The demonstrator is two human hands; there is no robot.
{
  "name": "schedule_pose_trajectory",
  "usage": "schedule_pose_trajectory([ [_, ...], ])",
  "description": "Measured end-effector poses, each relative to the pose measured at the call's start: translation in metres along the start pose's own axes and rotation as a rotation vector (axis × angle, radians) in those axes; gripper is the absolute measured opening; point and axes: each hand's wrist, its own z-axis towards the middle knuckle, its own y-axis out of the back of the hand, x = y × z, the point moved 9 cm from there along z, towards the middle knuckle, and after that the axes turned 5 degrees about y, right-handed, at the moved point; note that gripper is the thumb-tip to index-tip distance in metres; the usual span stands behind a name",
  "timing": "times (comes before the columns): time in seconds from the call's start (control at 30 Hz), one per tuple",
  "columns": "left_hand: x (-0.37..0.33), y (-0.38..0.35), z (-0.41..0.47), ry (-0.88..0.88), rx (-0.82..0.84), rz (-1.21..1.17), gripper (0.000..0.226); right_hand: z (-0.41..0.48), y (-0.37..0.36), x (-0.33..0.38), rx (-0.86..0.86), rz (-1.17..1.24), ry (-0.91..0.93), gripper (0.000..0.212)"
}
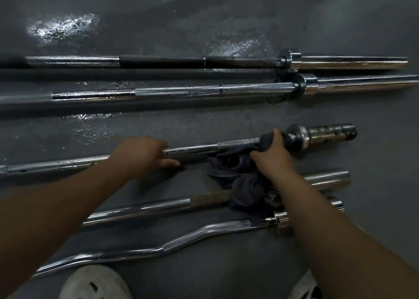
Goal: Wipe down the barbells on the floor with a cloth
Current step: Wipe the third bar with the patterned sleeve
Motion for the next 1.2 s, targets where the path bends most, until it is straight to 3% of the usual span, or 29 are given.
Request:
schedule_pose_trajectory([
  [0.1,-0.005,0.004,0.006,0.011,-0.039,-0.006,0.058,-0.029,-0.041,0.041,0.038,-0.185,0.178,0.081],
  [0.17,-0.001,0.002,0.008,0.025,-0.024,-0.046,0.050,-0.054,-0.079,0.070,0.173,-0.268,0.345,0.086],
  [0.23,0.000,0.001,0.010,0.021,0.023,-0.089,0.035,-0.050,-0.080,0.067,0.222,-0.310,0.396,0.089],
  [0.33,-0.001,-0.001,0.015,0.007,0.132,-0.167,0.026,-0.004,-0.011,0.017,0.032,-0.233,0.218,0.083],
  [0.43,0.000,-0.002,0.018,0.003,0.173,-0.194,0.033,0.011,0.024,-0.014,-0.078,-0.207,0.013,0.083],
  [0.57,-0.002,0.003,0.014,-0.022,0.116,-0.108,0.038,-0.022,-0.036,0.041,0.090,-0.304,0.279,0.080],
  [0.63,-0.005,0.006,0.006,-0.075,0.074,-0.050,0.037,-0.019,-0.033,0.034,0.142,-0.350,0.347,0.083],
  [0.8,-0.024,0.020,-0.009,-0.241,0.120,0.140,0.035,0.014,0.038,-0.016,-0.211,-0.297,0.082,0.074],
  [0.87,-0.044,0.020,-0.005,-0.175,0.167,0.165,0.049,-0.005,0.016,0.006,-0.300,-0.292,0.176,0.073],
  [0.93,-0.065,0.016,0.002,0.003,0.138,0.061,0.053,-0.023,-0.009,0.029,-0.298,-0.280,0.332,0.074],
  [1.07,-0.079,0.019,0.001,0.272,-0.224,-0.103,0.035,-0.013,0.002,0.024,-0.201,-0.379,0.601,0.068],
  [1.13,-0.075,0.021,0.001,0.250,-0.258,-0.088,0.034,0.012,0.034,-0.002,-0.228,-0.313,0.448,0.065],
  [1.2,-0.068,0.015,0.016,0.185,-0.102,-0.087,0.038,0.013,0.036,-0.006,-0.240,-0.241,0.279,0.067],
])
